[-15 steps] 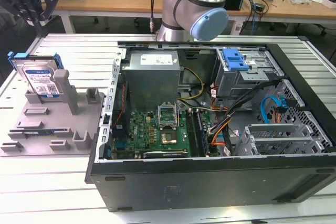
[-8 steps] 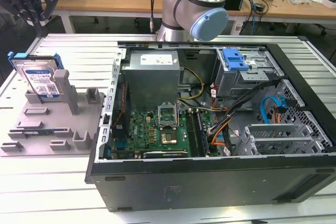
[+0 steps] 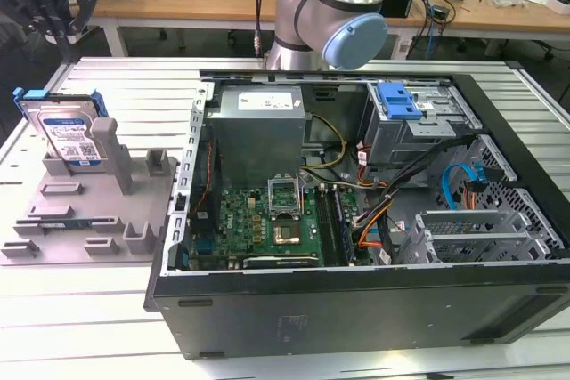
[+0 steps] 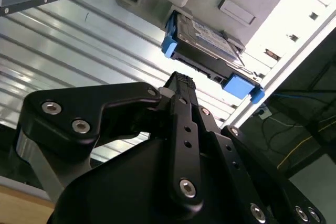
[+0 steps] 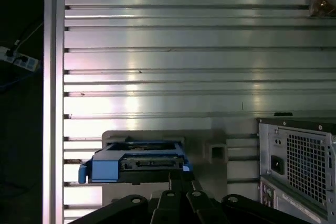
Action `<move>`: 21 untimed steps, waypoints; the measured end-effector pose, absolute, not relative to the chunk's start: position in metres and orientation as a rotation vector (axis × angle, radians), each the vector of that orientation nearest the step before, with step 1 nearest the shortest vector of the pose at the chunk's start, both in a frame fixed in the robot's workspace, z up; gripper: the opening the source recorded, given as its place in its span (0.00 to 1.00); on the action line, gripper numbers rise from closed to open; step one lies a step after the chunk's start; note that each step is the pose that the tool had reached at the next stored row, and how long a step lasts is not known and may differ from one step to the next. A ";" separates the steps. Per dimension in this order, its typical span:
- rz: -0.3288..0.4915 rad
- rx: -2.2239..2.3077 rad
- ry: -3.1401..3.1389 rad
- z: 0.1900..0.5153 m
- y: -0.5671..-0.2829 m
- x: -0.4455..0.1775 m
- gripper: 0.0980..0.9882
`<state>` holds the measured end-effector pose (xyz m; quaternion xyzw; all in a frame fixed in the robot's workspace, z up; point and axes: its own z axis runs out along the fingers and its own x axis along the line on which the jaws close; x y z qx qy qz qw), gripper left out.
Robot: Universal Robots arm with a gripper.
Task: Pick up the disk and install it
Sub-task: 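Pick up the disk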
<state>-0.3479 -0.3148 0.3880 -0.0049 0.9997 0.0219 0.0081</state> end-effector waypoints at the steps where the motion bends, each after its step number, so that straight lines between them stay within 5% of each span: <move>1: 0.069 -0.045 3.125 0.388 -0.315 -0.348 0.01; 10: 0.071 -0.451 3.102 0.387 -0.315 -0.348 0.02; 12: 0.072 -0.515 3.093 0.387 -0.315 -0.348 0.08; 16: 0.072 -0.666 3.068 0.386 -0.315 -0.348 0.36; 21: 0.073 -0.806 3.038 0.386 -0.315 -0.348 0.43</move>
